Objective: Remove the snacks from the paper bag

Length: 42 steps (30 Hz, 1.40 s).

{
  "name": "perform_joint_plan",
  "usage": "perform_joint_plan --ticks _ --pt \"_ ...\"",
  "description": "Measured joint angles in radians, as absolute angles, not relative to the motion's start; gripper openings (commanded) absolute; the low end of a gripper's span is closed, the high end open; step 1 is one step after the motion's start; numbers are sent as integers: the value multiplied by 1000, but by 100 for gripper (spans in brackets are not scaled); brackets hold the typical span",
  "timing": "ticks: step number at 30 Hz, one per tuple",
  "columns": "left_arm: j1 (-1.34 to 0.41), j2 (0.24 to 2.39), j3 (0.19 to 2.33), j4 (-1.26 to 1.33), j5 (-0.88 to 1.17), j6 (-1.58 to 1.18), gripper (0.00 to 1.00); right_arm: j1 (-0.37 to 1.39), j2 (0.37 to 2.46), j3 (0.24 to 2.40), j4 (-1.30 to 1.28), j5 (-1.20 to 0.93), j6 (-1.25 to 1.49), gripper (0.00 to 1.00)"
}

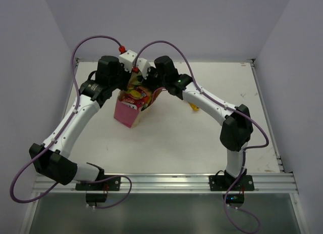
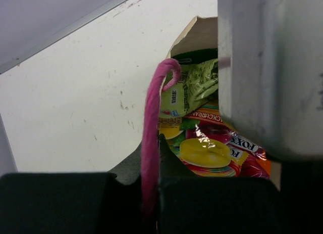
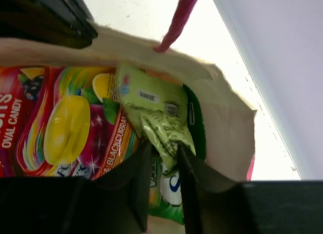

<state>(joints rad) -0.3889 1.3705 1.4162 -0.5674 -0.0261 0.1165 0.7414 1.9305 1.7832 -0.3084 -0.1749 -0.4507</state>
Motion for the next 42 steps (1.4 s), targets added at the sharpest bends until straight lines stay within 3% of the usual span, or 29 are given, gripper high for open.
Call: perform_joint_plan --ticks 1,4,11,16,22,26,29,30,35,38,42 --pt "-389 1370 1416 -570 -26 116 0 741 1930 1783 -306 -175 -449 13" --pt "-389 1370 1416 -570 -28 116 0 741 1929 1782 -299 -175 -447 0" --pt "-399 1367 1416 -567 -57 112 0 740 1802 1696 -296 -157 -427 0" --pt "-400 1367 1416 -561 -97 92 0 716 1546 1560 -255 -59 -376 0" --pt "-400 1367 1413 -556 -105 89 0 472 1283 1304 -178 66 -140 0" --pt "-400 1366 1404 -548 -104 89 0 295 1344 1177 -171 110 46 1" --pt "-400 1363 1393 -540 -99 89 0 220 1509 1137 -178 109 146 15" --pt "-400 1363 1393 -540 -98 89 0 199 1567 1135 -190 106 171 31" --pt "-400 1359 1388 -539 -88 89 0 160 1698 1135 -270 89 230 68" --pt "-400 1358 1386 -538 -86 89 0 211 1633 1154 -323 75 223 77" --pt "-400 1352 1385 -539 -84 90 0 350 1497 1287 -399 37 216 77"
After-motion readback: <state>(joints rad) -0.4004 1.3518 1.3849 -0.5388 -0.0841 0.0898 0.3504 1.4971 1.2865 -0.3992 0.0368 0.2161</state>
